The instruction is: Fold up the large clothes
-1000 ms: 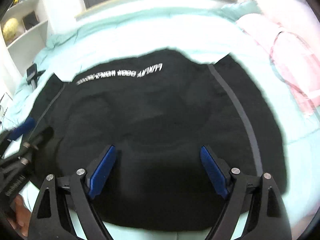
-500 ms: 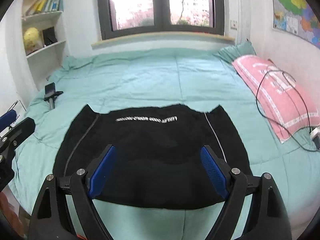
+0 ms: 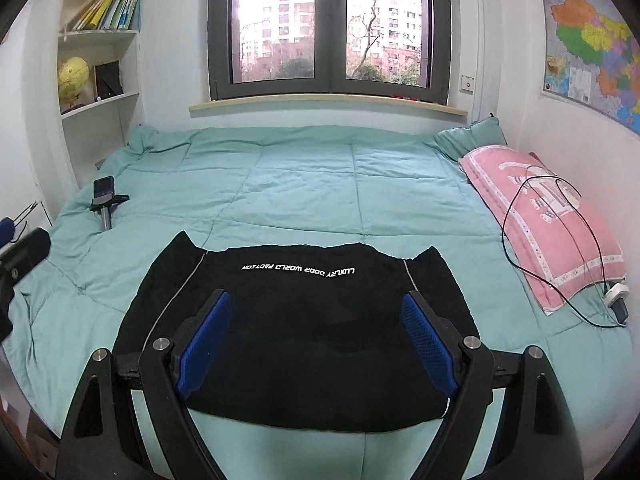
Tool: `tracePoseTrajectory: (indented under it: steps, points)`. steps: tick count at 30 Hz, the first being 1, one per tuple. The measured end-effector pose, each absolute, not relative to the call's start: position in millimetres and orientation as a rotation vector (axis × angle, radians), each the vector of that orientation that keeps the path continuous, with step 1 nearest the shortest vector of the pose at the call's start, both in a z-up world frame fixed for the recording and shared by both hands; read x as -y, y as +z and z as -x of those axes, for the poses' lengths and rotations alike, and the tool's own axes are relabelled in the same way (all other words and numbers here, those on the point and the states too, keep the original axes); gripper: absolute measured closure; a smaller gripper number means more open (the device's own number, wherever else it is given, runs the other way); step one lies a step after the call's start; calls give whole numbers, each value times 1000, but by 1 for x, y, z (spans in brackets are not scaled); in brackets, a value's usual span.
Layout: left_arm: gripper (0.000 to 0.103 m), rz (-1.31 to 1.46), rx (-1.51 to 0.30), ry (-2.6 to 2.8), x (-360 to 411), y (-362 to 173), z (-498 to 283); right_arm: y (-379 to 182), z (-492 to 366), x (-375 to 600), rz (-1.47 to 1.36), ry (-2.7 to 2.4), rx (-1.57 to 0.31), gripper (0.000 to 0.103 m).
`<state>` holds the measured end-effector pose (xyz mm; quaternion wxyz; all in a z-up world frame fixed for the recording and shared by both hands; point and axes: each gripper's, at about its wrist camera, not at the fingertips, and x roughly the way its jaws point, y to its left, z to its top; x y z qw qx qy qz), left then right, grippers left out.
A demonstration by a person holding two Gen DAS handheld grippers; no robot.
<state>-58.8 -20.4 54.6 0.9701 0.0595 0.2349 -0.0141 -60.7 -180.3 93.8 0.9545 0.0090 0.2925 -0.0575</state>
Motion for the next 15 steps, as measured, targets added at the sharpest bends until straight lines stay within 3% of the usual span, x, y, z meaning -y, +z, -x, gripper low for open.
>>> tracePoseTrajectory:
  steps: [15]
  points:
    - [31,-82,-641,-31,15,13,24,63,42,179,-36,-103,-688,15]
